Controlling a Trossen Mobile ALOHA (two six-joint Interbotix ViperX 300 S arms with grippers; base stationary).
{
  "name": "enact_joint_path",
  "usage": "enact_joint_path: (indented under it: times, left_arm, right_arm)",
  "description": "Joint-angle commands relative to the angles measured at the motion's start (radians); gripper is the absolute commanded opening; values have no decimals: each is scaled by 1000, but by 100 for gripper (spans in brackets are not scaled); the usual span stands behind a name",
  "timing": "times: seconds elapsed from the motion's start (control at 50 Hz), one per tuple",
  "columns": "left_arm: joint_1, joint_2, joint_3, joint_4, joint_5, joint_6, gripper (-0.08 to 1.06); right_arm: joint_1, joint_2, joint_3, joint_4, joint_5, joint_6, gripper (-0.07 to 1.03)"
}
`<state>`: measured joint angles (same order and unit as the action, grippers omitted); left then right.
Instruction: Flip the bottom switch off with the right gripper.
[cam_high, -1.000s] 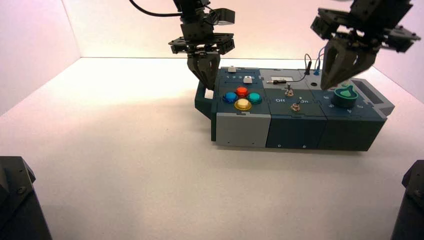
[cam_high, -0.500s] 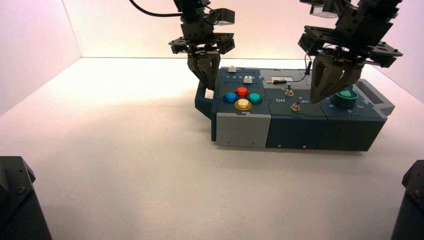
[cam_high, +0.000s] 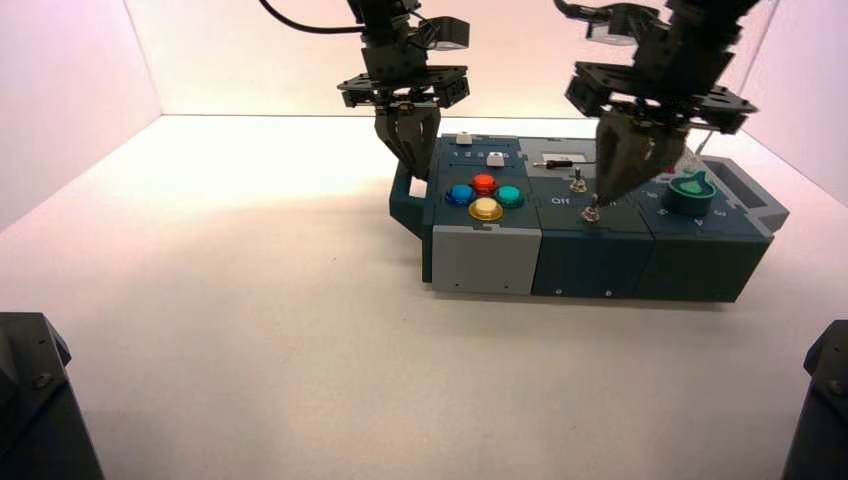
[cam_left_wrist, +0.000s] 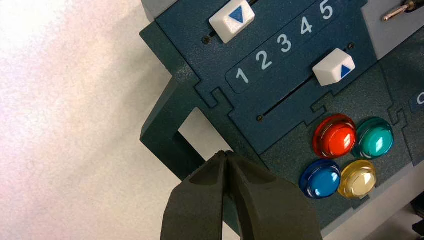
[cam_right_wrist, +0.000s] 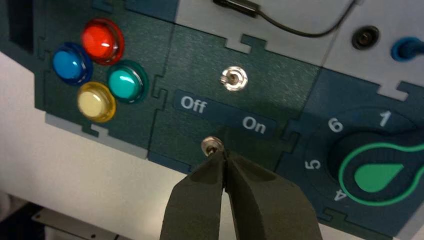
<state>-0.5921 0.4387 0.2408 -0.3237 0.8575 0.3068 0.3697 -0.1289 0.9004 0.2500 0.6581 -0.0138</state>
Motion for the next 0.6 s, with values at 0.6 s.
enact_joint_path:
  times: [0.6]
  left_arm:
    - [-8,6,-26,-5,-11,2,-3]
  right_arm:
    - [21,-6,-71,-26,23,5,-2]
